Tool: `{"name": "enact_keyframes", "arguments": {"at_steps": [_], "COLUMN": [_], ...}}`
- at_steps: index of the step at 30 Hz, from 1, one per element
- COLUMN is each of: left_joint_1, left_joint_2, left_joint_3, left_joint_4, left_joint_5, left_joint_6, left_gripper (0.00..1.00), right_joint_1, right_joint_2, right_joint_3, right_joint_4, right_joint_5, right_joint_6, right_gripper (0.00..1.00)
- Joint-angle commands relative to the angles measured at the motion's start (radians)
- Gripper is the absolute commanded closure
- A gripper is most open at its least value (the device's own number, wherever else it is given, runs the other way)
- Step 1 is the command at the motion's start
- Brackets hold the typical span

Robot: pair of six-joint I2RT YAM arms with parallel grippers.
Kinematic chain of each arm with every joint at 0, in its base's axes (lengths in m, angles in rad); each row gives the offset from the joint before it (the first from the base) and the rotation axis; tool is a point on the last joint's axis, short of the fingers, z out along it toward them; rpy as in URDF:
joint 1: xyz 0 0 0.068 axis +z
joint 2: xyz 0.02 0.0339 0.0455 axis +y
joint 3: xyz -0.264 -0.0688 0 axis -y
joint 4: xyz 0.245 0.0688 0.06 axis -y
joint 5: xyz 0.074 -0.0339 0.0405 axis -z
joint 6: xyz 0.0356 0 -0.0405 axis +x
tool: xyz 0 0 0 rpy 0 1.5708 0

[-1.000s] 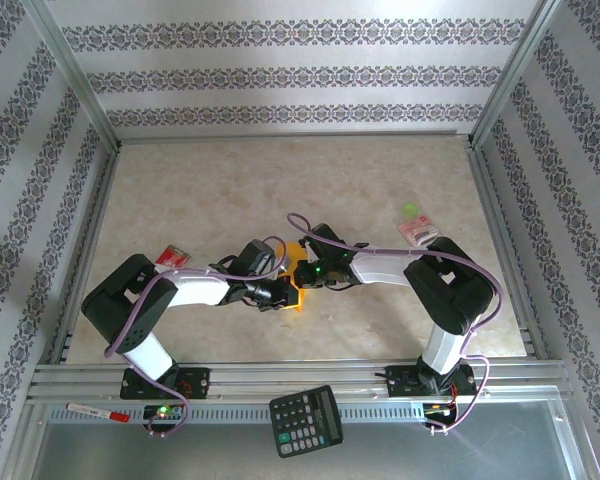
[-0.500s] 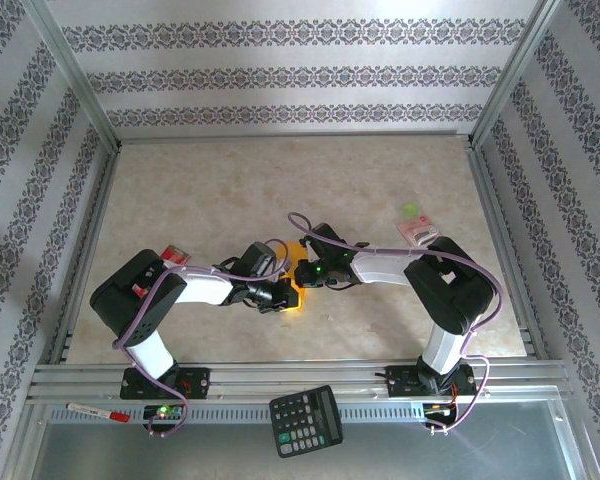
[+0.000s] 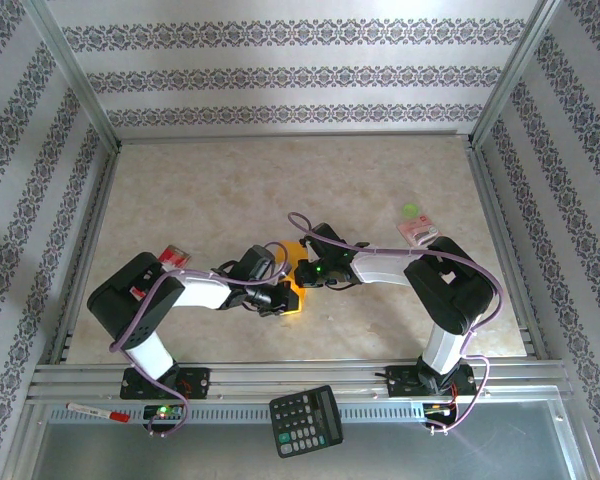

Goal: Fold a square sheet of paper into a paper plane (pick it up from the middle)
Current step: Third fold the triangle at the center of the table.

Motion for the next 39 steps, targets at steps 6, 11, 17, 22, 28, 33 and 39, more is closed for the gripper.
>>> {"name": "enact_keyframes", "arguments": {"at_steps": [6, 11, 17, 22, 28, 33, 39], "left_joint_1": [-0.02, -0.008, 0.039, 0.046, 0.045, 0.053, 0.097], "left_joint_2": [0.019, -0.05, -0.03, 0.025, 0.051, 0.007, -0.034], "left_joint_3": [0.004, 0.017, 0.04, 0.061, 0.044, 0.041, 0.036], "left_joint_4": [-0.013, 0.0, 0.01, -0.003, -0.008, 0.009, -0.026], "left_joint_5": [0.009, 0.014, 0.016, 0.005, -0.005, 0.007, -0.005], "left_joint_6": [0.005, -0.011, -0.015, 0.006, 0.024, 0.009, 0.032], "left_gripper": [1.0, 1.0, 1.0, 1.0, 1.0, 0.98, 0.97], "right_joint_1": [-0.014, -0.014, -0.014, -0.014, -0.016, -0.016, -0.016], "right_joint_2": [0.033, 0.033, 0.037, 0.04, 0.041, 0.039, 0.036], "right_joint_3": [-0.043, -0.041, -0.041, -0.038, -0.037, -0.041, -0.045], "right_joint_4": [-0.087, -0.087, -0.087, -0.088, -0.089, -0.09, -0.087], "right_joint_5": [0.073, 0.073, 0.072, 0.069, 0.068, 0.068, 0.067], "right_joint_6": [-0.014, -0.016, -0.02, -0.021, -0.025, -0.027, -0.026], "right_gripper": [1.0, 1.0, 1.0, 1.0, 1.0, 1.0, 1.0]}}
